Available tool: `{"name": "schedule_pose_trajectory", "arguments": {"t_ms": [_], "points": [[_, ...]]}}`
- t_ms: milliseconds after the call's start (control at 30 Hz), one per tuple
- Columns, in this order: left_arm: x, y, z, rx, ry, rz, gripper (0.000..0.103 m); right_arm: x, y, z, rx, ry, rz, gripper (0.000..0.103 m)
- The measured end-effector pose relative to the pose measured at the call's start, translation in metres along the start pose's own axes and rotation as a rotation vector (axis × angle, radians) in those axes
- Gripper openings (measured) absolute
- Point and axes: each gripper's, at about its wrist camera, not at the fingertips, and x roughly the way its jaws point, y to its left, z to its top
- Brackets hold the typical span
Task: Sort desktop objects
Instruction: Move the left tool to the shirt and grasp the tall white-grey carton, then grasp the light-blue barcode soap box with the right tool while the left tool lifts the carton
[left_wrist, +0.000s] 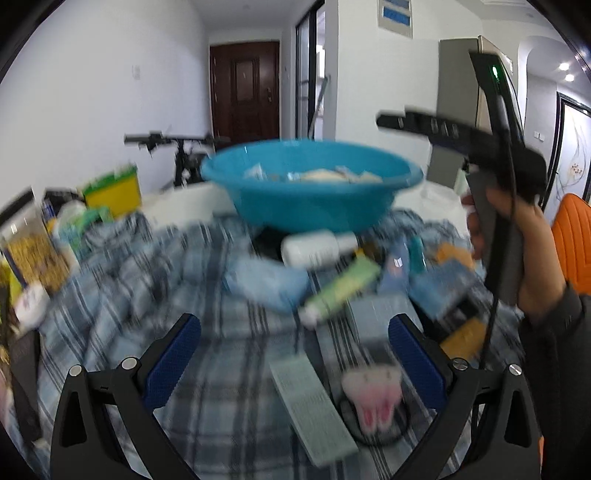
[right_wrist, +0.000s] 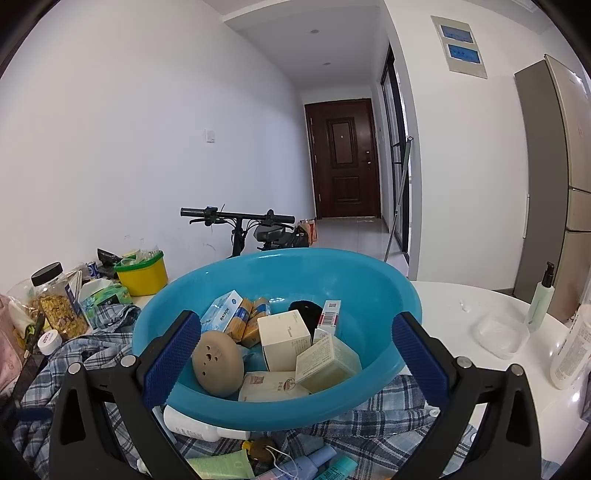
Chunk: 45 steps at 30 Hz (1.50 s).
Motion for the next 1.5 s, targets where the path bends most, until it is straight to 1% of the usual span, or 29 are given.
{"name": "schedule_pose_trajectory", "arguments": {"t_ms": [67,100,133,167,200,233,300,400,467,533,600,667,700,767,833,933,1000,1067,1167,1233,1400,1500], "points": [[0.006,0.001,-0.009,-0.017,0.022,0.005,0.103,0.000,0.000,0.000,-0.001,0.001,0.002,0.103],[0.010,0.002,-0.013,-0.027,0.032,0.006,0.101,0.000,0.000,0.000,-0.003,0.000,0.002,0.103],[0.014,0.005,-0.015,-0.036,0.041,0.002,0.094,0.000,0.001,-0.001,-0.004,0.001,0.001,0.103],[0.018,0.008,-0.015,-0.051,0.060,-0.016,0.089,0.001,0.001,-0.001,-0.007,0.002,-0.001,0.103],[0.019,0.011,-0.014,-0.066,0.063,-0.036,0.082,0.001,0.001,-0.001,-0.010,0.002,-0.003,0.103],[0.021,0.012,-0.014,-0.073,0.067,-0.042,0.078,0.000,0.002,-0.001,-0.012,0.001,-0.004,0.103],[0.025,0.012,-0.014,-0.075,0.090,-0.042,0.078,0.000,0.003,-0.001,-0.016,-0.002,-0.005,0.103],[0.031,0.011,-0.015,-0.074,0.120,-0.016,0.077,-0.002,0.004,0.000,-0.020,-0.006,-0.005,0.103],[0.035,0.012,-0.016,-0.078,0.142,-0.017,0.068,-0.001,0.003,0.000,-0.020,-0.004,-0.008,0.103],[0.039,0.011,-0.018,-0.075,0.170,-0.023,0.050,-0.001,0.003,-0.001,-0.017,-0.003,-0.006,0.103],[0.043,0.007,-0.020,-0.059,0.198,-0.035,0.044,-0.001,0.003,0.000,-0.018,-0.002,-0.007,0.103],[0.045,0.004,-0.021,-0.045,0.207,-0.035,0.037,-0.001,0.003,0.000,-0.018,-0.003,-0.007,0.103],[0.045,0.002,-0.021,-0.037,0.207,-0.035,0.029,-0.002,0.003,0.000,-0.018,-0.004,-0.007,0.103],[0.042,-0.003,-0.021,-0.016,0.189,-0.039,0.029,-0.003,0.003,0.000,-0.018,-0.008,-0.005,0.103],[0.034,-0.008,-0.020,0.015,0.150,-0.038,0.029,-0.004,0.003,0.001,-0.015,-0.014,-0.001,0.103],[0.021,-0.018,-0.019,0.061,0.083,-0.016,0.028,-0.010,0.003,0.005,-0.012,-0.035,0.008,0.103],[0.012,-0.019,-0.018,0.070,0.035,-0.016,0.028,-0.016,0.002,0.008,-0.014,-0.058,0.017,0.103],[0.008,-0.017,-0.017,0.059,0.016,-0.014,0.028,-0.019,-0.001,0.010,-0.017,-0.061,0.017,0.103],[0.007,-0.009,-0.016,0.023,0.009,-0.031,0.029,-0.026,-0.005,0.012,-0.008,-0.001,0.032,0.103],[0.006,-0.005,-0.016,0.004,0.004,-0.039,0.029,-0.037,-0.005,0.006,-0.024,0.050,0.053,0.103],[0.000,-0.003,-0.016,-0.007,-0.025,-0.035,0.029,-0.072,0.005,-0.041,-0.109,0.143,0.042,0.103],[0.000,-0.005,-0.017,-0.001,-0.029,-0.039,0.029,-0.077,0.012,-0.071,-0.156,0.210,0.040,0.103]]}}
